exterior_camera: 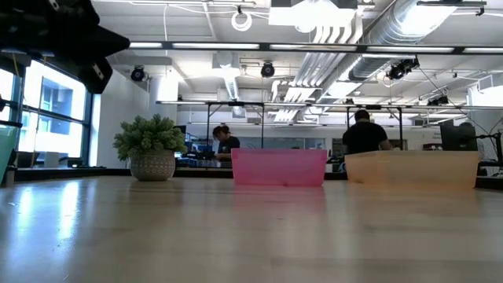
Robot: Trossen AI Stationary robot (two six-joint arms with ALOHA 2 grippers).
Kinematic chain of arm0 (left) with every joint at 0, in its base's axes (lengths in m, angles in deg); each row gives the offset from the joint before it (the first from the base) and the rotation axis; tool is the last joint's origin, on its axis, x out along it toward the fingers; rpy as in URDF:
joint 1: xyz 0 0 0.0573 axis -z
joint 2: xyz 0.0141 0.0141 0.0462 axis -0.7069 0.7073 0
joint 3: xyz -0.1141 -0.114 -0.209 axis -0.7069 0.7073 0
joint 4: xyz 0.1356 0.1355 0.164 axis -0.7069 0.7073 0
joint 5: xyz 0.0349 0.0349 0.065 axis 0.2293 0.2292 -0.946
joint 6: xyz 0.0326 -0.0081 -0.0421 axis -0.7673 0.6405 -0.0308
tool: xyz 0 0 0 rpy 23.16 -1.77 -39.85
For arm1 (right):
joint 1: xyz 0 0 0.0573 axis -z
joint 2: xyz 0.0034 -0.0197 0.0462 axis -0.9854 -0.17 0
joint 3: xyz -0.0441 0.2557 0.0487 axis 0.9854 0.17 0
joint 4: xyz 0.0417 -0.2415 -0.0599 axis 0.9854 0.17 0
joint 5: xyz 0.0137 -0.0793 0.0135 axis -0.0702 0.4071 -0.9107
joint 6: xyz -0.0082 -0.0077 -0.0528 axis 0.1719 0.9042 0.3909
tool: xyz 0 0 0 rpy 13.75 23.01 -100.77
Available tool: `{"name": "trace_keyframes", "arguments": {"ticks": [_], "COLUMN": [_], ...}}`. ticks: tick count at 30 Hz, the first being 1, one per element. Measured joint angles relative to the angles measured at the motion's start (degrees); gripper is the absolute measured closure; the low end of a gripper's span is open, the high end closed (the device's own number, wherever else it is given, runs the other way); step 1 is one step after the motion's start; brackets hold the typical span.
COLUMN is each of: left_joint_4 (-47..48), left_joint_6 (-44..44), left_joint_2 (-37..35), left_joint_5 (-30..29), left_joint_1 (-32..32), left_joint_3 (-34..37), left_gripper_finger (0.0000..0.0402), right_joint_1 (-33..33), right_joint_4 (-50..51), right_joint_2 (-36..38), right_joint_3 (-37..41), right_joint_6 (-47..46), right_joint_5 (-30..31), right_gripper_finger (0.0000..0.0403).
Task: Sort crayons/erasers/pens/pencils in bins
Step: Return to Home Position
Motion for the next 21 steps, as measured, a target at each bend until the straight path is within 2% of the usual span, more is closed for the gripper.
{"name": "trace_keyframes", "arguments": {"ticks": [5, 10, 21], "left_joint_4": [6.58, 10.56, 10.44], "left_joint_6": [-0.91, -2.90, -4.39], "left_joint_2": [-4.65, -7.13, -7.45], "left_joint_5": [-0.04, -0.07, -0.31], "left_joint_1": [-2.41, -4.71, -8.36], "left_joint_3": [0.57, 0.57, 0.57], "left_gripper_finger": [0.0401, 0.0401, 0.0402], "right_joint_1": [2.32, 3.75, 5.35], "right_joint_4": [1.00, -0.40, -0.41], "right_joint_2": [1.85, 5.42, 17.48], "right_joint_3": [0.01, 0.00, 0.00], "right_joint_6": [0.49, 5.52, 20.40], "right_joint_5": [-3.74, -2.18, -0.09], "right_gripper_finger": [0.0263, 0.0263, 0.0263]}}
